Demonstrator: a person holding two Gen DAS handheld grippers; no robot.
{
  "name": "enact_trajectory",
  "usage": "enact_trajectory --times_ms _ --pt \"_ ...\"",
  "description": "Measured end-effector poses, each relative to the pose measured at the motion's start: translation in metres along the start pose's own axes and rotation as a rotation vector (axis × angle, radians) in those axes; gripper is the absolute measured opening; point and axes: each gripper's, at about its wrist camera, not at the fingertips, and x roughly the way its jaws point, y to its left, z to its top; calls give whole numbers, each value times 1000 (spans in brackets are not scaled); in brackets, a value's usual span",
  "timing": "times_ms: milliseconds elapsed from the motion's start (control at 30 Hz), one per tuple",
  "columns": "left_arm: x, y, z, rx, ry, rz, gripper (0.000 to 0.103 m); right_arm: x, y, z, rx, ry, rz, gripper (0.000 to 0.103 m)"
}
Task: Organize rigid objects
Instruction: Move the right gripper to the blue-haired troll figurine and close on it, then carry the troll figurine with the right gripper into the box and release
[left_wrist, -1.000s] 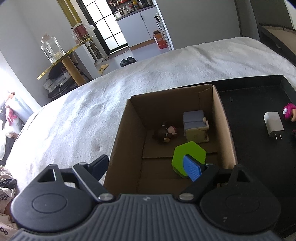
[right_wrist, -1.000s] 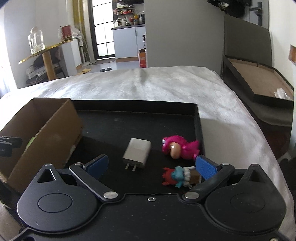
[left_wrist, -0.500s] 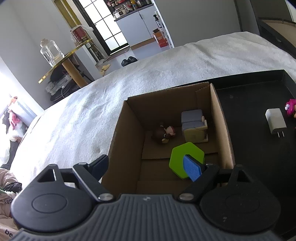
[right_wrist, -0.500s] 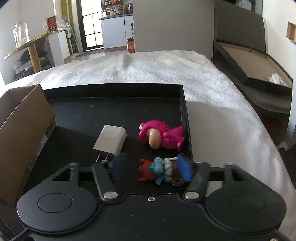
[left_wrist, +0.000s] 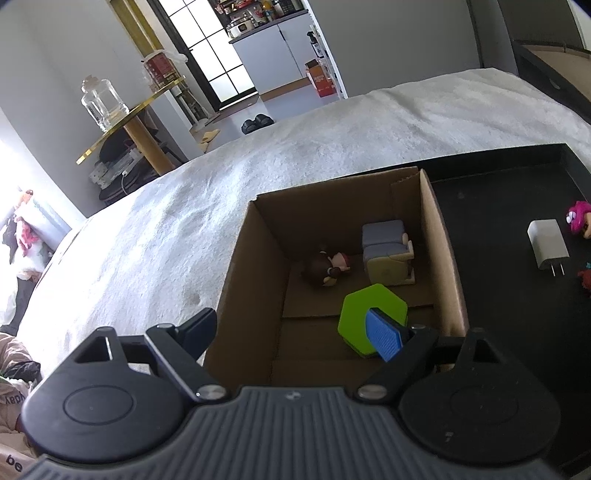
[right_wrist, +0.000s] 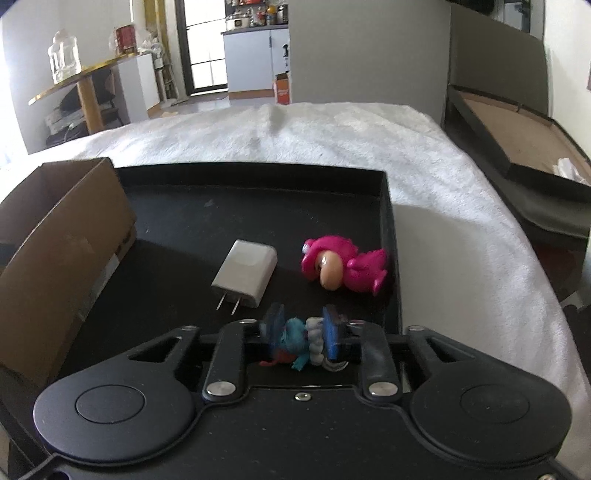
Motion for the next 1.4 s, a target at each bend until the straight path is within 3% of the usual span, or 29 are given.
enact_trajectory --times_ms 33,100,267,300,367,400,433,500,533,833,1400 --pt "0 0 0 -1 -1 0 87 0 1 2 -1 -3 -19 71" --pt "-1 1 0 -4 -4 -2 87 -2 3 4 -11 -27 -42 87" --pt "0 6 -1 -17 -5 -4 87 14 10 3 -43 27 -33 88" --pt "0 6 -1 -20 -5 -3 87 18 11 2 -46 40 -37 87" --pt "1 9 -2 -27 -3 -3 87 22 13 1 -53 50 -26 77" --pt "2 10 -2 -31 -2 -4 87 24 13 1 -58 62 -20 59" --pt "2 11 -2 -35 -1 -4 87 25 15 1 -64 74 -25 54" --pt "3 13 -2 -44 -1 -7 87 21 14 1 -51 68 -17 54" --pt "4 15 -2 -48 -2 -10 87 20 15 2 -48 67 -13 42" --pt "3 30 -8 -92 -9 -26 87 4 32 9 -88 45 -9 41" --pt "11 56 -23 -171 13 -76 87 -30 84 52 -179 -76 22 41"
